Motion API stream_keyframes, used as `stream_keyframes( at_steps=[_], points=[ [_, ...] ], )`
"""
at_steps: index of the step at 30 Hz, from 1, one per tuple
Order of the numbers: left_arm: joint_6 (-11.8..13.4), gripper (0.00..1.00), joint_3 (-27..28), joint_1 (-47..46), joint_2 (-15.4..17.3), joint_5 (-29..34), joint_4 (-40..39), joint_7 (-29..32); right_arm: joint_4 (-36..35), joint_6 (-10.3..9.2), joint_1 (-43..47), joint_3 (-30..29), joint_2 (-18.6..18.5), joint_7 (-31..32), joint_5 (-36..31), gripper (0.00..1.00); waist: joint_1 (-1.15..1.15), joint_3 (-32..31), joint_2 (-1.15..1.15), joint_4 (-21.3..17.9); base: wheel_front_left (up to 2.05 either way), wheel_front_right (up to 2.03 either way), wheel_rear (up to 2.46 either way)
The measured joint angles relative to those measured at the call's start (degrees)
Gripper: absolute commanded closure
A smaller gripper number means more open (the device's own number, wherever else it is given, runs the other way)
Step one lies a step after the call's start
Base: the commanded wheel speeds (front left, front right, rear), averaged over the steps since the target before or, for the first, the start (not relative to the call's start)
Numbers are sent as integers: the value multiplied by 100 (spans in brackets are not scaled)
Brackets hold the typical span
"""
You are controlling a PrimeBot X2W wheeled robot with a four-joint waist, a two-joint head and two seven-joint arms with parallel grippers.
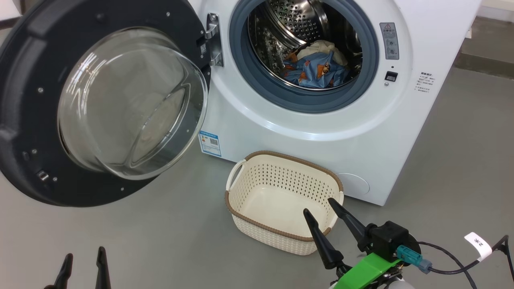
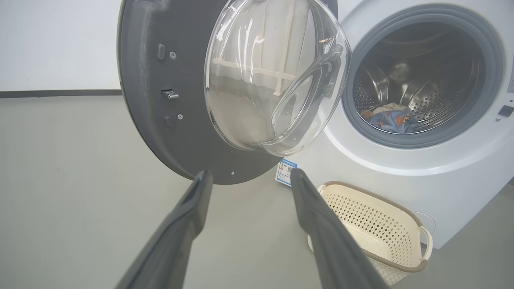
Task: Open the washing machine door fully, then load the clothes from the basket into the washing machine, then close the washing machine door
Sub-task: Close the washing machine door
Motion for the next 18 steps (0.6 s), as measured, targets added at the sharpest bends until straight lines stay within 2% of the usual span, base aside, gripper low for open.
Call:
stream_keyframes(
  at_steps=[12, 13, 14, 18],
  points=[
    [0, 0, 33, 0, -1, 0, -12, -1, 4, 0, -1, 13, 0, 0, 0, 0, 0, 2, 0, 0, 0, 0, 0],
    [-1, 93, 33, 0, -2, -2, -12, -1, 4, 0, -1, 13, 0, 0, 0, 0, 0, 2, 0, 0, 0, 0, 0],
    [-1, 100, 34, 0, -3, -5, -12, -1, 4, 0, -1, 13, 0, 0, 0, 0, 0, 2, 0, 0, 0, 0, 0],
    [-1, 100, 76, -1, -35, -88, -70, -1, 4, 0, -1, 0, 0, 0, 0, 0, 0, 10, 0, 5, 0, 0, 0]
  ],
)
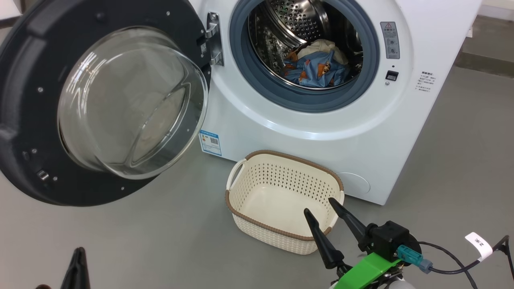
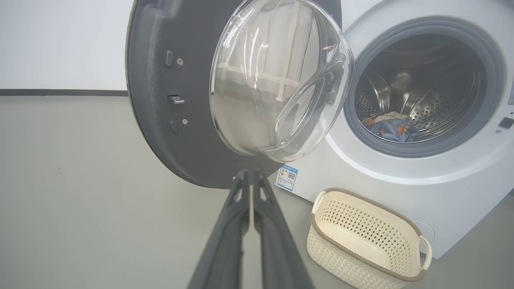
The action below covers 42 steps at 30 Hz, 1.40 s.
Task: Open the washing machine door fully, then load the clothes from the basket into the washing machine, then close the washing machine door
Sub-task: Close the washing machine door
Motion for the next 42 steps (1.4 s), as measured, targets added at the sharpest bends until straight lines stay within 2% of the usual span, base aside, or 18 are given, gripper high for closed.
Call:
stream_keyframes(
  at_steps=[6, 10, 15, 19, 23, 24, 29, 32, 37, 42],
  points=[
    [0, 100, 323, -8, 12, -121, -212, 0, -30, 0, 42, -69, 0, 0, -9, 0, 0, 36, 0, 21, 0, 0, 0],
    [0, 100, 722, -40, 145, -277, -425, -13, -41, 0, 159, -183, -8, 0, -160, 0, 0, 92, 0, 38, 0, 0, 0],
    [-29, 100, 1131, -332, 482, -638, -470, -10, -115, 0, 204, -269, -109, 0, -303, 0, 0, 301, 0, 32, 0, 0, 0],
    [-121, 100, 1434, -949, 765, -1123, -299, 147, -166, 0, 204, -369, -271, 0, -442, 0, 0, 525, 0, 25, 0, 0, 0],
    [-212, 100, 1724, -1673, 1085, -1700, 312, 322, -264, 0, 204, -420, -368, 0, -531, 0, 0, 754, 0, 14, 0, 0, 0],
    [-260, 100, 1907, -1975, 1263, -1971, 681, 349, -308, 0, 203, -414, -391, 9, -575, 0, 0, 868, 0, -7, 0, 0, 0],
    [-323, 100, 2366, -2939, 1603, -2884, 1777, 665, -445, 0, 176, -410, -536, 130, -616, 0, 0, 1156, 0, -107, 0, 0, 0],
    [-338, 100, 2710, -3549, 1866, -3515, 2624, 1054, -515, 0, 113, -405, -597, 189, -616, 0, 0, 1301, 0, -201, 0, 0, 0],
    [-209, 100, 3412, -4443, 2219, -4536, 3846, 1774, -602, 0, 15, -397, -632, 240, -624, 0, 0, 1483, 0, -410, 0, 0, 0],
    [-100, 100, 3769, -4948, 2607, -5005, 4688, 2295, -639, 0, -41, -385, -649, 254, -673, 0, 0, 1637, 0, -630, 0, 0, 0]
  ],
)
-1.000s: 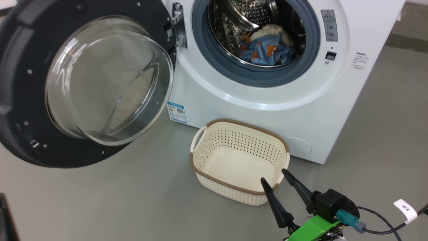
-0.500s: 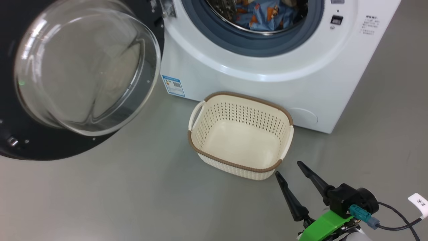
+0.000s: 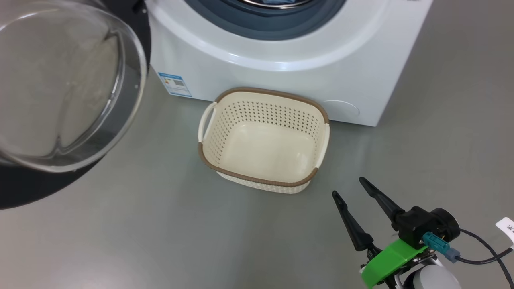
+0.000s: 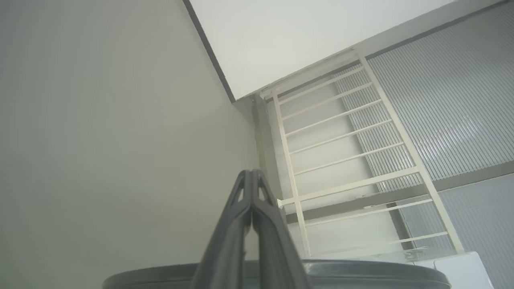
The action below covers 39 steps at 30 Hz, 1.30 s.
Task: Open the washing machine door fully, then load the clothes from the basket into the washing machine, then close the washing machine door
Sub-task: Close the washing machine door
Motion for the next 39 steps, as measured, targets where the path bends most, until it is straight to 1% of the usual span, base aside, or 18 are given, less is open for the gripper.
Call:
stream_keyframes(
  at_steps=[3, 6, 10, 16, 18, 22, 23, 29, 39],
  points=[
    [0, 100, 153, -166, 144, -191, 375, 96, -23, 0, -31, 8, -1, 0, -2, 0, 0, 82, 0, -121, 0, 0, 0],
    [-1, 100, 233, -363, 192, -264, 675, 145, -23, 0, -31, 8, -7, 0, -2, 0, 0, 148, 0, -217, 0, 0, 0],
    [-29, 100, 234, -528, 207, -314, 957, 216, -22, 0, -31, 18, 2, -1, -3, 0, 0, 185, 0, -309, 0, 0, 0],
    [-105, 100, 137, -614, 313, -320, 1244, 450, -8, 0, -31, 27, 11, -3, -44, 0, 0, 169, 0, -359, 0, 0, 0],
    [-153, 100, 98, -630, 320, -320, 1307, 548, -3, 0, -31, 26, 11, -9, -44, 0, 0, 165, 0, -358, 0, 0, 0],
    [-164, 100, 27, -680, 316, -320, 1423, 684, 3, 0, -31, 25, 18, -9, -44, 0, 0, 159, 0, -344, 0, 0, 0],
    [-223, 100, -30, -707, 316, -320, 1436, 835, 7, 0, -31, 24, 19, -9, -44, 0, 0, 158, 0, -335, 0, 0, 0],
    [-256, 100, -78, -724, 320, -321, 1457, 1044, 31, 0, -32, 15, 21, -10, -44, 0, 0, 149, 0, -316, 0, 0, 0],
    [-263, 100, -192, -712, 359, -460, 1296, 1940, 162, 0, -43, 8, 94, -56, -44, 0, 0, 26, 0, -309, 0, 0, 0]
  ],
)
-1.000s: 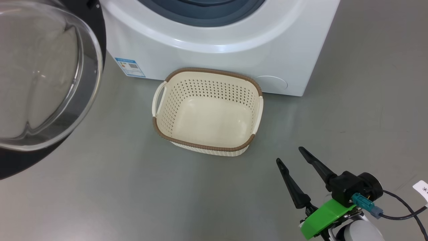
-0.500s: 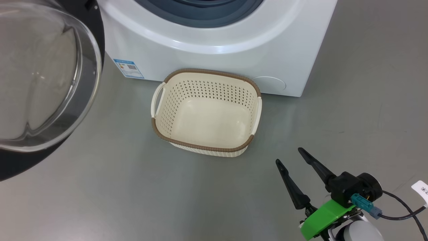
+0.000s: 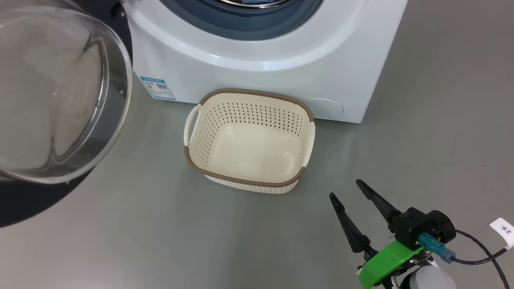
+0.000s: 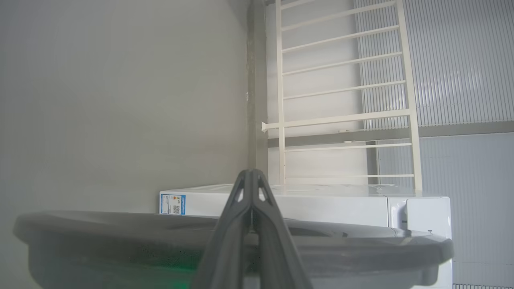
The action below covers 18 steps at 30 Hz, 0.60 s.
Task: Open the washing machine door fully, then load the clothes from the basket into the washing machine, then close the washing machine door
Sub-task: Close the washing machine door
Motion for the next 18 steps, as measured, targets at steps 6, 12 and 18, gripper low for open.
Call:
stream_keyframes(
  at_steps=[6, 12, 18],
  points=[
    [-19, 100, -200, 237, -52, -37, -407, 647, 104, 0, -7, -9, 66, -56, 3, 0, 0, -124, 0, -7, 0, 0, 0],
    [-19, 100, -368, 650, -231, -124, -846, 1214, 231, 0, -7, -18, 155, -101, 8, 0, 0, -272, 0, -8, 0, 0, 0],
    [-18, 100, -439, 1043, -477, -411, -1378, 1793, 308, 0, -7, -19, 220, -151, 62, 0, 0, -417, 0, -10, 0, 0, 0]
  ],
)
